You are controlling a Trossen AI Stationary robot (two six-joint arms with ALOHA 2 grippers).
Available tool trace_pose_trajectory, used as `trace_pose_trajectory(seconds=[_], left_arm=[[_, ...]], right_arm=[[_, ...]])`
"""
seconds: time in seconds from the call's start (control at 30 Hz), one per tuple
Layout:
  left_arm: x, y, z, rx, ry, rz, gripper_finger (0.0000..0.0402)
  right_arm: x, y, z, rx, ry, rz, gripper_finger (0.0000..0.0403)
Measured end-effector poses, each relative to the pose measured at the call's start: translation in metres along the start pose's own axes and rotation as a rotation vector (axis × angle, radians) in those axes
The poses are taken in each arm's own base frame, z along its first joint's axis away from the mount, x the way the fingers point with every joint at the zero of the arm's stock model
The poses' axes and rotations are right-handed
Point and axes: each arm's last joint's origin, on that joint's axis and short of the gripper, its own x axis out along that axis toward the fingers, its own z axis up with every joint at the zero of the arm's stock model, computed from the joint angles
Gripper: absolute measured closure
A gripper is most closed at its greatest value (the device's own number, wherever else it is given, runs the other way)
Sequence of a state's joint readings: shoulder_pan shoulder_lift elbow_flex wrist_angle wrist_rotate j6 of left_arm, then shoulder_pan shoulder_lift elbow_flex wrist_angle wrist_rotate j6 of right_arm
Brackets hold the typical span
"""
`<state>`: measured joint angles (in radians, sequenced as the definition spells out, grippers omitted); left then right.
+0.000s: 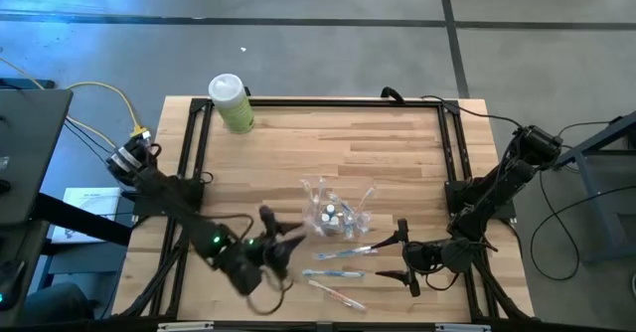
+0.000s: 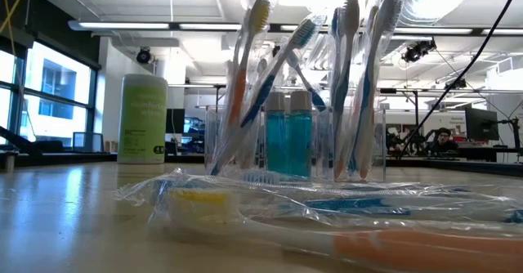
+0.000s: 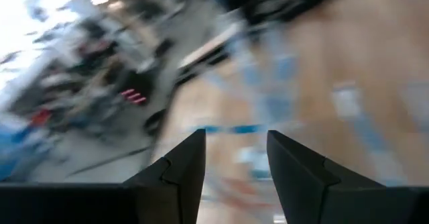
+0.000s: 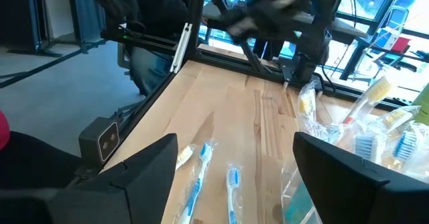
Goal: Pick & Place toothbrushing station
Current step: Put the blue toothbrush into the transparent organizer
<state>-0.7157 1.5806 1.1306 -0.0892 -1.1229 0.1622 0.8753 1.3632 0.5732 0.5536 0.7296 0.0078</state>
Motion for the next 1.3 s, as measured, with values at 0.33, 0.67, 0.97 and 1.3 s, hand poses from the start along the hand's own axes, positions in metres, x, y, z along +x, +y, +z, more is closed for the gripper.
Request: trace_pose_trajectory(seconds=[0.33, 0.67, 0.97, 1.3], left_arm=[[-0.017, -0.047, -0.013, -0.160, 0.027, -0.444, 0.0250], [0.006, -0.076, -0.038, -0.132, 0.140, -0.480, 0.0250], [0.023, -0.095, -0.055, -0.128, 0.208, -0.511, 0.0250], [0.035, -0.096, -0.078, -0.229, 0.146, -0.576, 0.0250]], right_arm=[[0.000, 0.000, 0.000, 0.017, 0.003, 0.000, 0.0113], [0.000, 0.000, -0.001, 0.014, 0.013, -0.001, 0.0113], [0.000, 0.000, -0.003, 0.023, 0.020, -0.002, 0.0113], [0.000, 0.000, -0.003, 0.024, 0.020, -0.002, 0.0113]])
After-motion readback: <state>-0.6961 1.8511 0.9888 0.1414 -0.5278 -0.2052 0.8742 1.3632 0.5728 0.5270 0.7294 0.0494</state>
